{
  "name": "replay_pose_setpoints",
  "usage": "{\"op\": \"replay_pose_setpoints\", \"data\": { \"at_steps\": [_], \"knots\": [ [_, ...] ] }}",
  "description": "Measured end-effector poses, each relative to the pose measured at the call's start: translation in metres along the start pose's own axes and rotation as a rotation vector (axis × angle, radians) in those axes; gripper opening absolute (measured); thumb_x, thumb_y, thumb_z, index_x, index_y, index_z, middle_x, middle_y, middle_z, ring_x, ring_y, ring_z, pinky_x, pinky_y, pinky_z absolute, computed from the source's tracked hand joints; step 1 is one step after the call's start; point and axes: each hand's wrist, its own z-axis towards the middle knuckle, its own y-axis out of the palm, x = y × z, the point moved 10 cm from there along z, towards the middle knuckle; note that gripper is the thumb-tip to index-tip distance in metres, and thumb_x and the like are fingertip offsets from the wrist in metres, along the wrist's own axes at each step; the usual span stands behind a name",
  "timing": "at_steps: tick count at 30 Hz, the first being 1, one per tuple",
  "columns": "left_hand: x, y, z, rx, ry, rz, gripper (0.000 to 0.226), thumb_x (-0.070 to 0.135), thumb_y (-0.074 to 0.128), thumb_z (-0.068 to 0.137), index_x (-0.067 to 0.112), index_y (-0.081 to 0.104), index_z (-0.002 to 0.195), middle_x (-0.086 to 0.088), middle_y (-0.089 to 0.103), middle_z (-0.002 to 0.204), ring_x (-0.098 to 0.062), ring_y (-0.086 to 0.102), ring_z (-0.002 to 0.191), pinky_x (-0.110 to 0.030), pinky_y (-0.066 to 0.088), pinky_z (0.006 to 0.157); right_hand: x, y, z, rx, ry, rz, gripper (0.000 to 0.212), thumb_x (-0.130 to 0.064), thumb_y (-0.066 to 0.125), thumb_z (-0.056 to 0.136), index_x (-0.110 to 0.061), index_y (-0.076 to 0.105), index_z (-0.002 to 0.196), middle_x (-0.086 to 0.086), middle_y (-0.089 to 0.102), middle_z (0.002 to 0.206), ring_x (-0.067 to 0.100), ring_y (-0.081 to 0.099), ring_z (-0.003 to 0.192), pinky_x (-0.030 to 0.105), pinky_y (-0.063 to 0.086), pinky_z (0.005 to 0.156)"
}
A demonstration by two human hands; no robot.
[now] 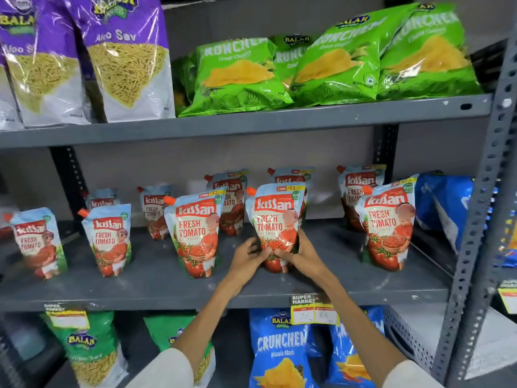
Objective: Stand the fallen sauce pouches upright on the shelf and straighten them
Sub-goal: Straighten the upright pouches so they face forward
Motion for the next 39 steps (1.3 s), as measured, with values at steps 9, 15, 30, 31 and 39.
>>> {"op": "replay_pose_setpoints", "data": {
  "at_steps": [9, 15, 30, 31, 39],
  "knots": [
    [0.011, 0.055, 0.012, -0.014, 0.044, 0.009, 0.056, 0.031, 0.076, 0.085, 0.014, 0.056, 0.133, -0.011, 0.063, 0.134, -0.015, 0.060, 0.111, -0.019, 0.048, 0.086, 0.017, -0.057, -0.011, 0.086, 0.050, 0.000, 0.065, -0.015, 0.079, 0.080, -0.013, 0.043, 0.134, 0.005, 0.065, 0.122, 0.013, 0.065, 0.105, 0.019, 0.055, 0.080],
    [0.011, 0.060, 0.010, -0.006, 0.061, -0.022, 0.060, 0.033, 0.077, 0.084, 0.013, 0.054, 0.136, -0.012, 0.063, 0.135, -0.017, 0.061, 0.116, -0.024, 0.051, 0.093, 0.013, -0.064, -0.023, 0.119, 0.073, -0.089, 0.077, -0.024, 0.081, 0.078, -0.013, 0.036, 0.140, 0.006, 0.058, 0.133, 0.019, 0.059, 0.122, 0.034, 0.051, 0.100],
    [0.024, -0.107, -0.056, 0.318, 0.277, -0.071, 0.017, 0.015, 0.071, 0.090, 0.013, 0.066, 0.106, 0.002, 0.069, 0.085, -0.007, 0.064, 0.074, -0.018, 0.052, 0.067, -0.057, 0.076, -0.016, 0.237, -0.197, -0.091, 0.046, -0.049, 0.070, 0.082, -0.028, 0.052, 0.118, -0.009, 0.065, 0.100, 0.003, 0.064, 0.091, 0.015, 0.054, 0.072],
    [0.021, -0.124, -0.058, 0.352, 0.279, -0.081, 0.014, 0.015, 0.072, 0.089, 0.012, 0.065, 0.101, 0.000, 0.066, 0.080, -0.009, 0.061, 0.069, -0.019, 0.050, 0.062, -0.051, 0.089, -0.010, 0.198, -0.169, -0.095, 0.050, -0.051, 0.070, 0.080, -0.028, 0.050, 0.121, -0.011, 0.064, 0.103, 0.001, 0.063, 0.093, 0.013, 0.054, 0.075],
    [-0.049, -0.214, -0.032, 0.342, 0.103, -0.047, 0.057, 0.024, 0.083, 0.078, 0.013, 0.049, 0.122, 0.001, 0.057, 0.112, -0.012, 0.059, 0.098, -0.020, 0.049, 0.079, -0.023, 0.186, 0.020, -0.022, 0.028, -0.071, 0.082, -0.050, 0.086, 0.061, -0.031, 0.040, 0.126, -0.027, 0.058, 0.116, -0.011, 0.059, 0.107, 0.021, 0.051, 0.095]
  ]
}}
